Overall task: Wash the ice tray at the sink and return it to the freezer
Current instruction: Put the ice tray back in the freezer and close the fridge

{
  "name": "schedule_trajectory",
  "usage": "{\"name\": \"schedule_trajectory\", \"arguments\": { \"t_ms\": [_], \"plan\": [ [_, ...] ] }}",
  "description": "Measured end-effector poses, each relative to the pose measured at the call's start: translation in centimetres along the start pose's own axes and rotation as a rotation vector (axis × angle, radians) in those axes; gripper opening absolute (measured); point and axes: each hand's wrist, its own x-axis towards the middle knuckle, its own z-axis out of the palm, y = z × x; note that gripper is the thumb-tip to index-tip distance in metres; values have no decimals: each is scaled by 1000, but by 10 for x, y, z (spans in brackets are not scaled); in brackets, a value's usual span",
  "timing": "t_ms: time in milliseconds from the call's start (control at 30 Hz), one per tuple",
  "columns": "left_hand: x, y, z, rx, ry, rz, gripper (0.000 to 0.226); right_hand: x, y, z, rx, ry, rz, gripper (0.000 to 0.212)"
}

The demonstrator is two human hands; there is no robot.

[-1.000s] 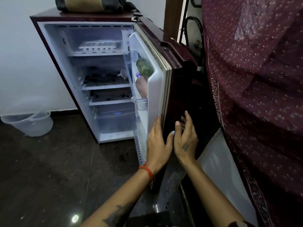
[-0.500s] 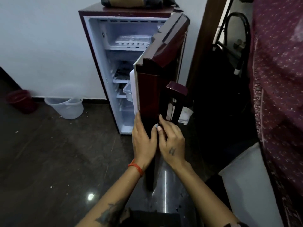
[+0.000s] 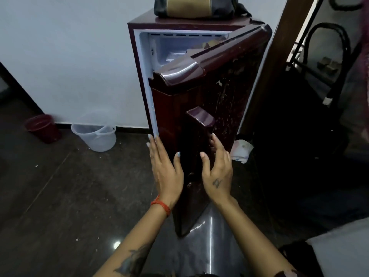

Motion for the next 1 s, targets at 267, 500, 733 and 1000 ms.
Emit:
{"name": "schedule_trajectory", "arguments": {
  "t_ms": [267,500,733,1000],
  "plan": [
    [54,-35,-12,195,-78,230,67,35,-15,62,-106,-81,-79,47],
    [112,-58,-11,205,-88,153,79,86,-18,109,-166,-202,-48,54],
    [167,-85,-1,248,-81,118,78,124,-7,167,-218,-255,-77,58],
    [226,-112,15,236,-73,80,81,164,5,219,-271,-353,-101,61]
  ]
}}
